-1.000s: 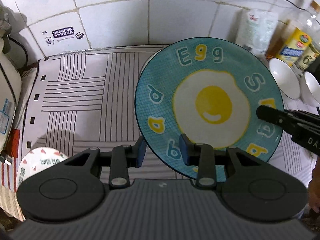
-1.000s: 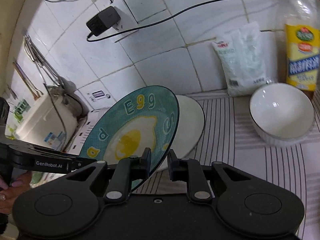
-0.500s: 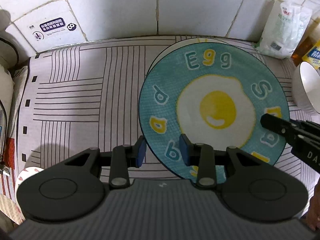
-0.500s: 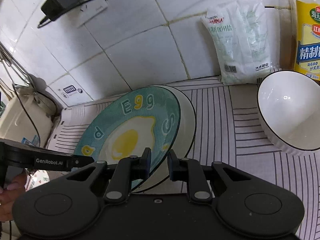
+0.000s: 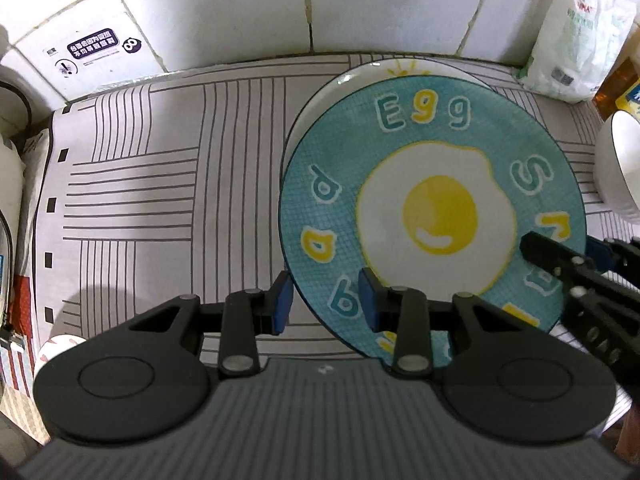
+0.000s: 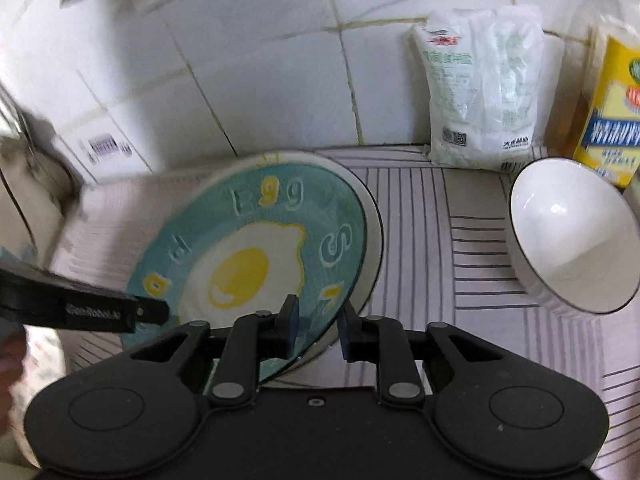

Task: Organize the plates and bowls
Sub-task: 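Lower the egg plate onto the sun plate and open both tools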

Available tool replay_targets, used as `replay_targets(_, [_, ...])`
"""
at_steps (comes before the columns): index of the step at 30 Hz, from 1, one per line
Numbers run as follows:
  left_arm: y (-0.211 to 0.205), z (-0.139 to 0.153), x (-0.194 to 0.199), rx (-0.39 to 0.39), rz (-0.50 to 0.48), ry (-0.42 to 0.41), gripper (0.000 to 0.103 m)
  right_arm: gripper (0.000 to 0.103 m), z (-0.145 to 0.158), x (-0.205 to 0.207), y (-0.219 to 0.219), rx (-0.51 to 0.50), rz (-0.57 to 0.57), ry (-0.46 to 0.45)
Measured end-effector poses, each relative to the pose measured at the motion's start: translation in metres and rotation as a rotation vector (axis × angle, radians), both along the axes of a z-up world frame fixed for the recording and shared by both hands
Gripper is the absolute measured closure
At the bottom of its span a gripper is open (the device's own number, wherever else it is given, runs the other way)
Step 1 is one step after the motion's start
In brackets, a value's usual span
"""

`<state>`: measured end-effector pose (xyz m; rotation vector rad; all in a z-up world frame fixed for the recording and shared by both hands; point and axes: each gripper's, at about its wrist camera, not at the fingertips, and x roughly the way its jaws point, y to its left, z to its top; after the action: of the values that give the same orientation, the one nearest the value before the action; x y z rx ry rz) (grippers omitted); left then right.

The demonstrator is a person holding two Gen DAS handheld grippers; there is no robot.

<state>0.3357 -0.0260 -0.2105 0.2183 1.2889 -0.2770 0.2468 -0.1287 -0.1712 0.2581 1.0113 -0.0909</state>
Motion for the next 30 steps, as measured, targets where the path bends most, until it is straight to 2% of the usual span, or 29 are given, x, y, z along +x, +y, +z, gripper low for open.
replay_targets(2, [-0.004, 0.002, -0.001, 0.024, 0.002, 0.007, 0.069, 0.069, 0.001, 0.003, 0.012, -0.08, 0.023, 0.021])
replay_targets(4, [-0.007, 0.002, 0.001, 0.033, 0.005, 0.02, 0.069, 0.067, 0.0, 0.006, 0.017, -0.11, 0.017, 0.043])
replay_targets(9, [-0.005, 0.001, 0.002, -0.004, 0.04, 0.008, 0.069, 0.066, -0.004, 0.006, 0.009, -0.126, 0.001, 0.046])
replay_targets(14, [-0.004, 0.013, -0.009, -0.011, 0.054, -0.023, 0.069, 0.069, -0.009, -0.001, 0.005, -0.12, 0.023, -0.01])
replay_targets(18, [-0.001, 0.035, -0.029, 0.005, 0.049, -0.044, 0.069, 0.069, 0.012, -0.019, 0.004, -0.116, 0.052, -0.068])
replay_targets(22, [0.006, 0.055, -0.053, -0.015, 0.054, -0.062, 0.068, 0.069, 0.039, -0.04, -0.001, -0.081, 0.075, -0.136])
replay_targets(24, [0.01, 0.063, -0.064, -0.019, 0.059, -0.067, 0.068, 0.068, 0.05, -0.049, 0.002, -0.113, 0.107, -0.158])
replay_targets(27, [0.017, 0.073, -0.084, -0.022, 0.062, -0.085, 0.068, 0.066, 0.059, -0.061, 0.013, -0.221, 0.161, -0.163])
replay_targets(30, [0.023, 0.082, -0.104, -0.018, 0.074, -0.111, 0.068, 0.065, 0.068, -0.075, 0.015, -0.223, 0.198, -0.181])
